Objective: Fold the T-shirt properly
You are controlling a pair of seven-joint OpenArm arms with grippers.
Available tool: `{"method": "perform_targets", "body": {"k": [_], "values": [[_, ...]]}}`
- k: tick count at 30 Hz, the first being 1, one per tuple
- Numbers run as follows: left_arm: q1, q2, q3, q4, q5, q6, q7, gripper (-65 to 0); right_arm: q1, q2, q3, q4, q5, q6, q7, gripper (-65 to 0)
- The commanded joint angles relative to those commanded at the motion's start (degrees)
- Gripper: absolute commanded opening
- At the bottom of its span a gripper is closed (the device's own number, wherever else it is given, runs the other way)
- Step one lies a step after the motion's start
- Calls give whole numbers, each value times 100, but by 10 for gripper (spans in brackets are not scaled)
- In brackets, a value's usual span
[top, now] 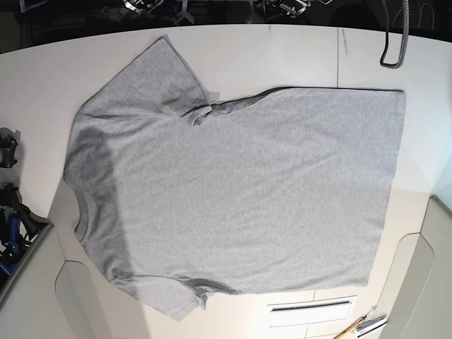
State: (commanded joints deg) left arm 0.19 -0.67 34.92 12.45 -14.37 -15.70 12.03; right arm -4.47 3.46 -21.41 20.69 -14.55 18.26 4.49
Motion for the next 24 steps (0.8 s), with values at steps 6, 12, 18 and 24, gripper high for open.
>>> {"method": "perform_targets", "body": {"k": [6, 12, 18, 24], "values": [[197, -4, 0, 2, -730, 0, 170, -595, -35, 66, 0, 11, 57, 24, 0, -644], [743, -249, -13, 673, -728, 7, 179, -595, -463, 450, 0, 474, 363, 378, -2, -644], [1687, -846, -94, 2140, -728, 538, 365, -595, -1425, 1156, 2, 1788, 850, 817, 0, -644], [2813, -1246, -1060, 3532, -702, 520, 363, -595, -2391, 1851, 2, 3167, 964, 942, 0, -644]]}}
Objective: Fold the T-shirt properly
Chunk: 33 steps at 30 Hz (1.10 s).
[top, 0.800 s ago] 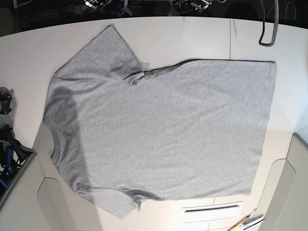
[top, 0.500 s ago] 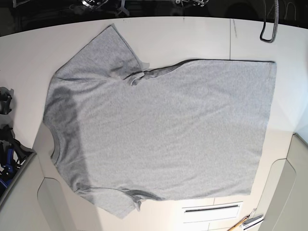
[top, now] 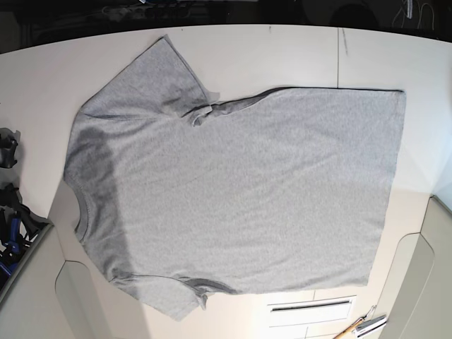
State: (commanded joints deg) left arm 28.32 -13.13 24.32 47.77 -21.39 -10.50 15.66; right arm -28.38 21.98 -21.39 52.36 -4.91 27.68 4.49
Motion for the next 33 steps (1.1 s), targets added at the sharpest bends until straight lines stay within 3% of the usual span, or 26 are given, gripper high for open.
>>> {"method": "perform_targets", "body": {"k": [2, 5, 13, 17, 22, 26, 29, 31, 33], "values": [[363, -42, -413, 372, 0, -254, 2, -595, -295, 168, 0, 420, 2, 2, 0, -644], [925, -39, -1023, 901, -2, -437, 2, -595, -706, 459, 0, 1075, 2, 0, 0, -644], [2472, -39, -2094, 2855, -31, -435, 264, -595, -1853, 1412, 59, 3067, 2, -7, 0, -644], [3285, -37, -2389, 4076, -31, -435, 264, -595, -2312, 1742, 566, 4087, 374, -2, -2, -644], [3943, -39, -2715, 5434, -31, -433, 291, -595, -2564, 1755, 1600, 4918, 1274, 50, -24, -644], [4026, -37, -3003, 6395, -160, -424, 1300, -594, -2564, 1751, 2304, 5329, 2271, 472, -24, -644], [4026, -37, -3314, 6940, -402, -426, 1707, -594, -2542, 1650, 2712, 5423, 2905, 466, -26, -644], [4022, -37, -3558, 7176, -568, -426, 1711, -594, -2470, 1519, 2966, 5429, 3213, 457, -92, -644], [4009, -39, -3803, 7316, -767, -431, 1665, -594, -2291, 1344, 3178, 5427, 3442, 448, -535, -643]]}}
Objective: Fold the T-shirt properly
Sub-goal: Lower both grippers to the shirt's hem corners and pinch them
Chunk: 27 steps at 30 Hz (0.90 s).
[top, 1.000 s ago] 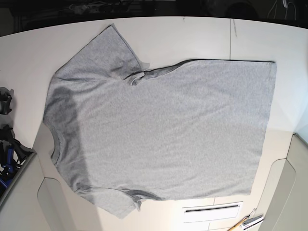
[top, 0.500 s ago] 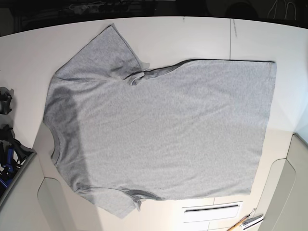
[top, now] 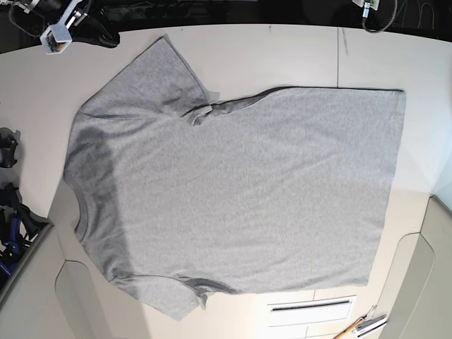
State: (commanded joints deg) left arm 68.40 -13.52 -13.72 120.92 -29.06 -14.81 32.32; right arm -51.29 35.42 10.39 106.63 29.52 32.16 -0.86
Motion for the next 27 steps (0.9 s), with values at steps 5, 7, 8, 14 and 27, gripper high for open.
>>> {"method": "perform_targets", "body": {"k": [5, 7, 8, 14, 27], "values": [[-256, 0, -527, 37, -205, -114, -162, -589, 706, -501, 317, -2, 763, -358, -1620, -471], [-411, -2, -649, 39, -210, -153, -151, -589, 831, -614, 317, -2, 761, -704, -1821, -362], [-485, -2, -684, 37, -229, -153, -136, -589, 885, -686, 317, -2, 763, -879, -1873, -333], [-857, -2, -699, 37, 330, -1469, -588, -590, 920, -1014, 315, -2, 754, -1510, -1961, -326], [-1091, -2, -1034, 37, 210, -1176, -741, -182, 920, -1563, 315, -37, 691, -1803, -2109, -324]]}}
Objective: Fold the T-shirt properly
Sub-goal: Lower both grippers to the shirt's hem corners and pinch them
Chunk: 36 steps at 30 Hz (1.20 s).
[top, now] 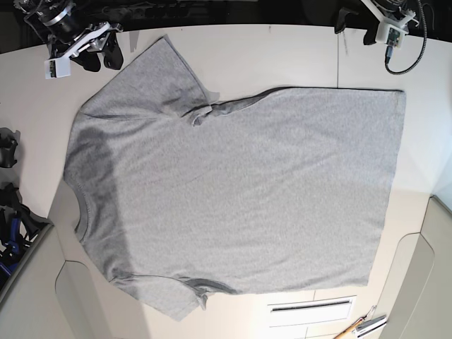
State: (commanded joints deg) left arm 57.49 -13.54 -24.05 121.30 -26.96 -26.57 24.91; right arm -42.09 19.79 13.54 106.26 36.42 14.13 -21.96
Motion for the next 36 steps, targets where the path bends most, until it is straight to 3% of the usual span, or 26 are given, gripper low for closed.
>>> {"method": "perform_targets", "body": {"k": [2, 4, 6, 11, 20, 31, 34, 36], "values": [[-264, 0, -184, 0, -227, 192, 420, -179, 0, -33, 0, -4, 0, -2, -48, -277], [-557, -33, -442, 0, -520, 190, 866, -179, 0, -85, 0, -11, 0, -2, -63, -237], [-804, -114, -704, -2, -793, 192, 1097, -179, 0, -109, 0, -11, -2, -4, -66, -237], [-1305, -334, -1064, -264, -1008, 190, 1088, -179, 2, -127, 0, -31, -15, -4, -79, -237], [-2597, -804, -1062, -2194, -1351, 190, 1141, -178, 0, -348, 0, -39, -168, -57, -105, -237], [-3147, -839, -1040, -3320, -1172, 188, 1025, -178, 216, -474, -55, -713, 48, -68, -107, -237], [-3147, -839, -1040, -3320, -1158, 188, 1027, -178, 337, -474, -55, -879, 109, -22, -210, -238], [-3145, -839, -1040, -3320, -1163, 186, 1051, -178, 334, -474, -79, -876, 111, 162, -216, -238]]}}
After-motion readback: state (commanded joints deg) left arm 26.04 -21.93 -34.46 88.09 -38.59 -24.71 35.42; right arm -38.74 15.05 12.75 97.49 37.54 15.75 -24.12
